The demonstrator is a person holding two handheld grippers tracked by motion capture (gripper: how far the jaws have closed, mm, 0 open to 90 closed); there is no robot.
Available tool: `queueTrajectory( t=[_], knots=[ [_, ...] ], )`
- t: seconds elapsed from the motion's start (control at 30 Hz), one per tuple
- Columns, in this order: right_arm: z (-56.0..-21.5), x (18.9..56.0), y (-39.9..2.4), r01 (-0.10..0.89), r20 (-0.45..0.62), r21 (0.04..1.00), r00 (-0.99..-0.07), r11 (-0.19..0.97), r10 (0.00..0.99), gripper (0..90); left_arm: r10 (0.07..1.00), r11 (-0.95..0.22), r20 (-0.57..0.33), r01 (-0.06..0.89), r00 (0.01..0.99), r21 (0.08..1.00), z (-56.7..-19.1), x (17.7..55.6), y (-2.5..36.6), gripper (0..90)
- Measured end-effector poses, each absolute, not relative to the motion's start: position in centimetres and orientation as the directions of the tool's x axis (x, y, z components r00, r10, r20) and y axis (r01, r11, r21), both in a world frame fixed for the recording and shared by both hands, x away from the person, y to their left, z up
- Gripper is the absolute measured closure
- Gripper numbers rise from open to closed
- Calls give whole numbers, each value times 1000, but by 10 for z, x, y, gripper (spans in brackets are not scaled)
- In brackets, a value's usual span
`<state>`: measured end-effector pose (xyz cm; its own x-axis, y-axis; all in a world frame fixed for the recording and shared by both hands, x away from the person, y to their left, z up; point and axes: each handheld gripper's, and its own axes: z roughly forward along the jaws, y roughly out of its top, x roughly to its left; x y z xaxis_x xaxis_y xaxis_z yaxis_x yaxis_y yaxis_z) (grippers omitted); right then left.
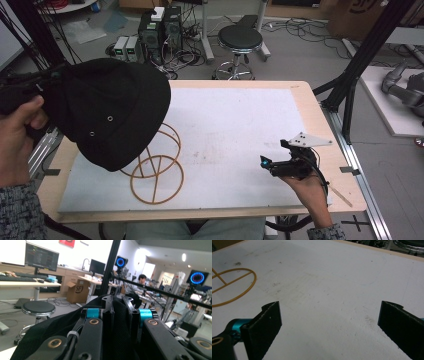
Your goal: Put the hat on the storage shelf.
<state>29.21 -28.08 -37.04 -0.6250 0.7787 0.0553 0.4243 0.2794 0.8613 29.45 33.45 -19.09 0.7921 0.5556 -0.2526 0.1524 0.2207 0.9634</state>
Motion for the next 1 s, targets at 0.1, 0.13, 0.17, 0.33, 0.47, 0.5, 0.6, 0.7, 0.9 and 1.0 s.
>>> queueTrajectory(
  t=[0.1,0.13,0.17,0.33,0.47,0.5,0.6,0.7,0.9,1.0],
  knots=[
    [-370,292,-280,427,58,860,-624,278,780,47,551,192,-246,166,798,967,-192,294,328,800],
    [-370,292,-280,427,58,860,-624,278,780,47,549,181,-241,168,800,969,-193,294,326,800],
    [-370,292,-280,427,57,861,-623,278,780,47,546,174,-239,171,803,970,-193,294,323,800],
    [-370,292,-280,425,57,862,-623,277,780,47,530,149,-233,180,816,972,-197,292,313,800],
    [-370,292,-280,420,52,863,-627,282,777,47,512,125,-229,193,828,973,-200,290,305,800],
    [-370,293,-280,421,53,863,-627,280,777,47,508,119,-227,194,831,974,-201,290,303,800],
    [-370,293,-280,422,53,861,-627,282,778,47,505,98,-222,200,834,975,-202,289,297,800],
    [-370,293,-278,427,58,860,-628,281,776,47,497,87,-220,204,840,975,-203,288,292,800],
    [-369,295,-277,418,51,862,-633,285,772,47,492,53,-204,205,847,977,-207,283,282,799],
    [-370,296,-276,416,50,862,-636,288,770,47,487,26,-185,197,853,980,-209,280,277,797]
  ],
)
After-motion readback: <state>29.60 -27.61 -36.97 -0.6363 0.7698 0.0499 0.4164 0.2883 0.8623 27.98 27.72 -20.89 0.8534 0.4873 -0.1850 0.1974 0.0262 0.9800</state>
